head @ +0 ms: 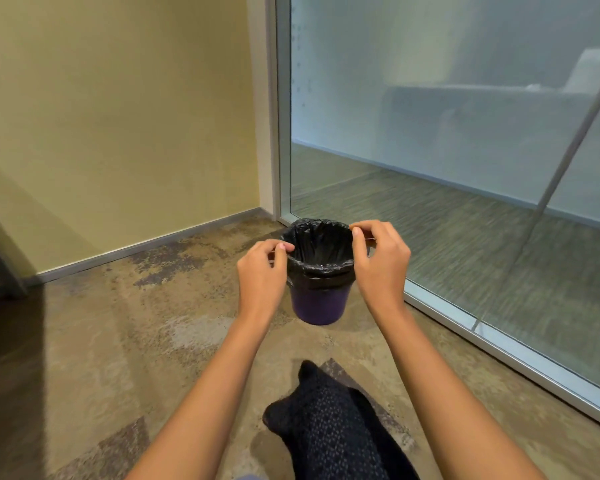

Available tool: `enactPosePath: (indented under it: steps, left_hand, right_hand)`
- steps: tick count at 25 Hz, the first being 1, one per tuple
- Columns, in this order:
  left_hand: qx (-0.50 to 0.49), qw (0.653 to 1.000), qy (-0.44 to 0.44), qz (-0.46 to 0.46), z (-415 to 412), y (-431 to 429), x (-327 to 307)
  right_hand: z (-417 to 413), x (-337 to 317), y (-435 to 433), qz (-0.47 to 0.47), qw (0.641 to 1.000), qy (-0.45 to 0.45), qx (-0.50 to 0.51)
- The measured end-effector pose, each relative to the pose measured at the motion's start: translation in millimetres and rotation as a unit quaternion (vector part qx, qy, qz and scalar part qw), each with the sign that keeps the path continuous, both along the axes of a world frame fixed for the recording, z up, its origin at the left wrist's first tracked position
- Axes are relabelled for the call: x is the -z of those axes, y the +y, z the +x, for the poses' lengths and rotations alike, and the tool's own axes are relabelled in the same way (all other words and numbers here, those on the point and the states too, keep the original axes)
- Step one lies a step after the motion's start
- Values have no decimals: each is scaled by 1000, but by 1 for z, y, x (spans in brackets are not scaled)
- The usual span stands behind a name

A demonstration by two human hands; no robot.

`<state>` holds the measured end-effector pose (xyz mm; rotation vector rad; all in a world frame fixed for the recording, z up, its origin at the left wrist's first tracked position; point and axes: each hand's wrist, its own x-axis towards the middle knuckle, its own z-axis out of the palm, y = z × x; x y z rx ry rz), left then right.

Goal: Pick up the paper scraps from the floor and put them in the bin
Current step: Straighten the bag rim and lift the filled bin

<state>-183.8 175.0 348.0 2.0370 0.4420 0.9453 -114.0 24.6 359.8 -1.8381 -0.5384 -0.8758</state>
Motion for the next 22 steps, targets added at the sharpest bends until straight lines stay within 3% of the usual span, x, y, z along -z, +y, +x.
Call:
enactPosePath:
  steps: [5, 14, 22]
  left_hand:
    - [11, 999, -34, -10, 7, -13, -10]
    - [-17, 998, -50, -20, 51, -14, 6]
    - [-49, 997, 28, -51, 126, -2, 68]
  right_hand:
    - [1, -16, 0, 17, 1000, -17, 0]
    - [39, -7, 27, 61, 998, 28, -3]
    - [98, 42, 38, 77, 993, 85, 28]
